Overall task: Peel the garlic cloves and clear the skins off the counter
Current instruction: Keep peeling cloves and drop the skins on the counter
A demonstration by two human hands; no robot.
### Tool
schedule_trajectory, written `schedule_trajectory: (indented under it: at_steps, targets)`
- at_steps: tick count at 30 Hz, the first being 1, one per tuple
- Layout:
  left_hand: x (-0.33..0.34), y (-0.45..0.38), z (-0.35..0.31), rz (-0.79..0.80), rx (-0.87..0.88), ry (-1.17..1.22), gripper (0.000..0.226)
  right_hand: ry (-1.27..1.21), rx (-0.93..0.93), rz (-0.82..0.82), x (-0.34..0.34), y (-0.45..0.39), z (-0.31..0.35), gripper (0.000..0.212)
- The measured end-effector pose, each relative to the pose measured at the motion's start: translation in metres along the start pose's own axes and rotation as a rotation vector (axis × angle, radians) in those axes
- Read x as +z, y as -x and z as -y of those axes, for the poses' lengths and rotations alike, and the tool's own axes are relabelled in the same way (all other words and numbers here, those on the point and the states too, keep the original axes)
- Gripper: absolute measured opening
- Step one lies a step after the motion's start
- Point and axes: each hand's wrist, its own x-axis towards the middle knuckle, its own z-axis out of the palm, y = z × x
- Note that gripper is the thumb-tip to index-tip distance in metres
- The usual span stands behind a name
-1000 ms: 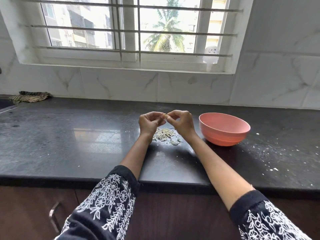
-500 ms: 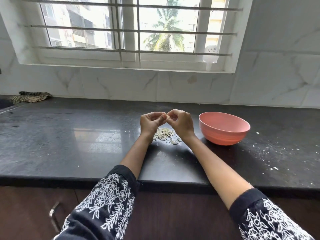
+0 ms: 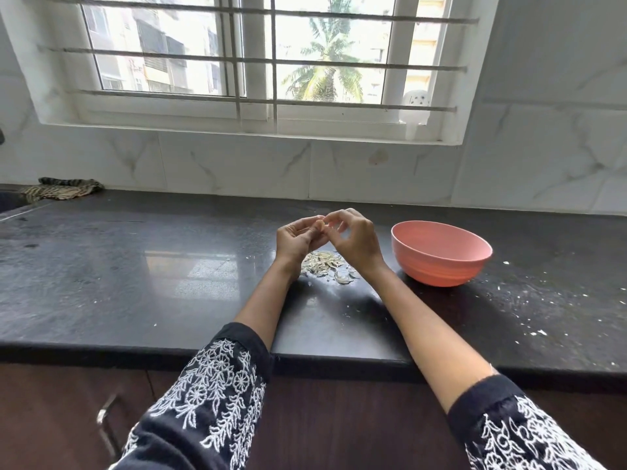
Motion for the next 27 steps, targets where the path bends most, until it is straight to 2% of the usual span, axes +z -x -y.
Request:
schedule_trajectory:
  at_steps: [10, 20, 27]
  targets:
    - [-0.0039, 0.0015, -0.0014, 0.022, 0.01, -0.059, 0.005, 0.018, -0.036, 0.047, -0.0036, -0.0007, -0.0008, 0.011]
    - [-0.0032, 0.0015, -0.0009, 0.018, 0.018, -0.082, 0.008, -0.033, -0.011, 0.045, -0.0022, 0.0001, -0.0018, 0.007]
    - [-0.0038, 0.0003, -0.0017, -0.008, 0.008, -0.062, 0.009, -0.033, -0.024, 0.061, -0.004, -0.0003, 0.0019, 0.015]
